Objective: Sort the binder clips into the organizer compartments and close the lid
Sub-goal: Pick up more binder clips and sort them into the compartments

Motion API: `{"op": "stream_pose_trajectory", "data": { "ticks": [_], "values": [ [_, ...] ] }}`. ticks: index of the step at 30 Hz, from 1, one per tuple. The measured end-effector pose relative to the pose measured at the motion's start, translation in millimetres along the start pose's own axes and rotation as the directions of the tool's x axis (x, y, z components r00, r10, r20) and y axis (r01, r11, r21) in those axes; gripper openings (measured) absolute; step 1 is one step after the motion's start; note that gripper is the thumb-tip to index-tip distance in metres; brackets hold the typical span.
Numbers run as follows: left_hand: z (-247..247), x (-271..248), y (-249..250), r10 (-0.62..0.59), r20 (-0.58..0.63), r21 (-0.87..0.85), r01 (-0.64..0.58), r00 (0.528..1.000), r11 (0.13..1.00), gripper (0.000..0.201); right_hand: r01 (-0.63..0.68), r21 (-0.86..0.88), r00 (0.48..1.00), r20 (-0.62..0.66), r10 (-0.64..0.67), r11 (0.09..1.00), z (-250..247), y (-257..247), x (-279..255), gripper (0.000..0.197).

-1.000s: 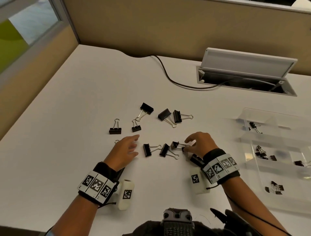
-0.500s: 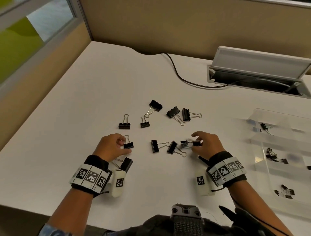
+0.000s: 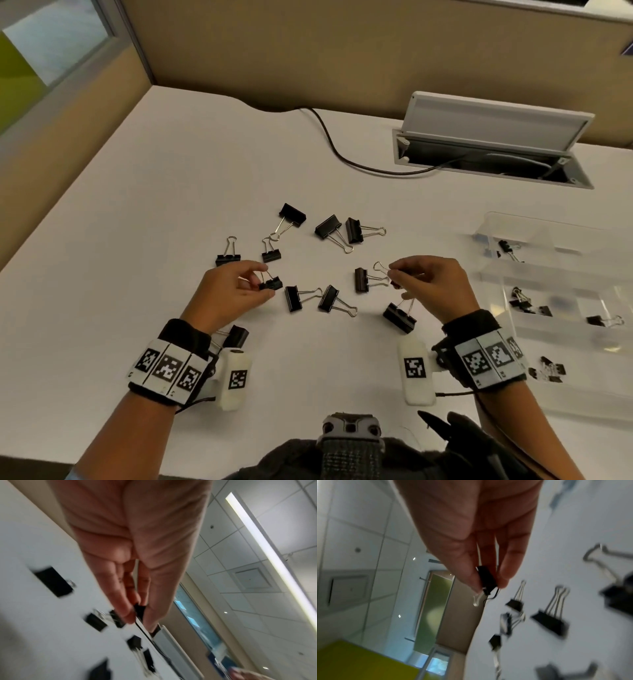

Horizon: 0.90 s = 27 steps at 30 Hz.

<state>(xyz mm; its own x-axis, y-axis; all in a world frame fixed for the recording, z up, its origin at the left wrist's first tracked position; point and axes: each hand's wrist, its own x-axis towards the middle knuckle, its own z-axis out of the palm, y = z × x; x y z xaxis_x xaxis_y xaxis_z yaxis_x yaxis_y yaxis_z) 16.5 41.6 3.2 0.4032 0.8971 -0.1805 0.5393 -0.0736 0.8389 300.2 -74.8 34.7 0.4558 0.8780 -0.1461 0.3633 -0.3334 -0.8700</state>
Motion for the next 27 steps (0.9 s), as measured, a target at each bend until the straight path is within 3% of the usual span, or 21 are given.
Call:
{"op": "stream_pose_trajectory", "data": {
  "ticks": [5,9,15,24,27],
  "values": [
    [29,-8,31,0.180,0.086,-0.102,-0.171,0.980,0.980,0.029,-0.063,0.322,0.995,0.095,0.034,0.945,15,-11,-8,0.008],
    [55,-10,48,0.294,0.109,-0.162,-0.275,0.949,0.948,0.026,-0.154,0.454,0.978,0.198,0.069,0.878,33,-14,-11,0.014],
    [74,-6,65,0.369,0.071,-0.202,-0.349,0.927,0.915,0.024,-0.160,0.447,0.980,0.181,0.086,0.880,24,-5,-19,0.030],
    [98,-11,81,0.377,0.077,-0.323,-0.334,0.923,0.885,0.031,-0.100,0.482,0.992,0.114,0.051,0.871,9,7,-40,0.020],
    [104,-12,84,0.425,0.116,-0.317,-0.372,0.898,0.872,0.029,-0.030,0.482,0.997,0.081,-0.010,0.875,7,10,-47,0.022]
  ]
}}
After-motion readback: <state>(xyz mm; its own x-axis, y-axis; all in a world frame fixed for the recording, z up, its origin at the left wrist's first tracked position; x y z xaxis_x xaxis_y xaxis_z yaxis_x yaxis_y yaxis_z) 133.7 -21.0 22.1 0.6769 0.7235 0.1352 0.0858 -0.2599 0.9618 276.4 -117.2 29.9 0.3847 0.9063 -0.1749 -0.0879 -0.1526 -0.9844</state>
